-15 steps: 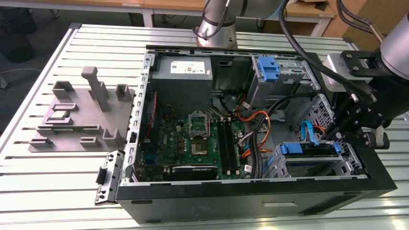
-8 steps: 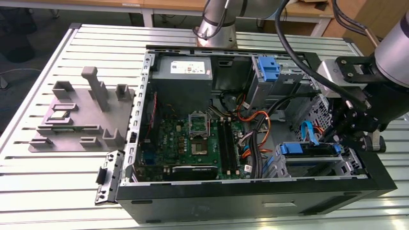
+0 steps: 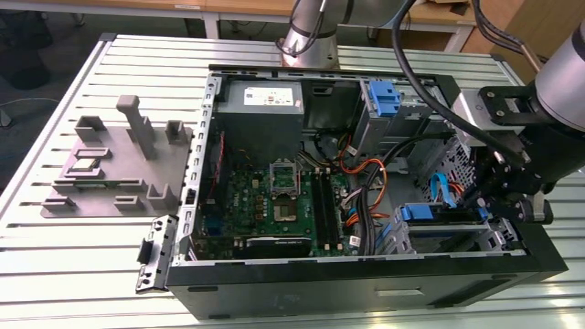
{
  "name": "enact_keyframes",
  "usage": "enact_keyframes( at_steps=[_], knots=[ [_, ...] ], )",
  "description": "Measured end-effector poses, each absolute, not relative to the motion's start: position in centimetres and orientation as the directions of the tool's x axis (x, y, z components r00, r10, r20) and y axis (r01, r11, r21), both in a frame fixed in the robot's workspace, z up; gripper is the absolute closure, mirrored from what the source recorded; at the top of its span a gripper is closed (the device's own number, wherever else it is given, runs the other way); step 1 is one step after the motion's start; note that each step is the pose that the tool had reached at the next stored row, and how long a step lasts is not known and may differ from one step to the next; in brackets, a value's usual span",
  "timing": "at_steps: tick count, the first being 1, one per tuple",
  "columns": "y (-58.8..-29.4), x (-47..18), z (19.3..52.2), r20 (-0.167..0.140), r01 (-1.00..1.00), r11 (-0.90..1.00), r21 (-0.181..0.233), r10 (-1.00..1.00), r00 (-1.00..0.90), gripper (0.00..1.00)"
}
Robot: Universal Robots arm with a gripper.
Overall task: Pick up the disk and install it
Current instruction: 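Insert the second disk wire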
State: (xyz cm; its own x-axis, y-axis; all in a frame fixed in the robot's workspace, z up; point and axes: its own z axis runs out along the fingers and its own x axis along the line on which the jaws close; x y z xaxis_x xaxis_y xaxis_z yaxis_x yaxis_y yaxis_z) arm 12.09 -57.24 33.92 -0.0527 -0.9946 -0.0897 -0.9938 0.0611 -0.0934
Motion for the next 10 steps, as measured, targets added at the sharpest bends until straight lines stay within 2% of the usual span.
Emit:
enact_keyframes(
  at_steps=[10],
  knots=[
    [-57.45,11.75,33.46,-0.090,-0.994,0.048,-0.098,-0.995,-0.039,0.84]
  ],
)
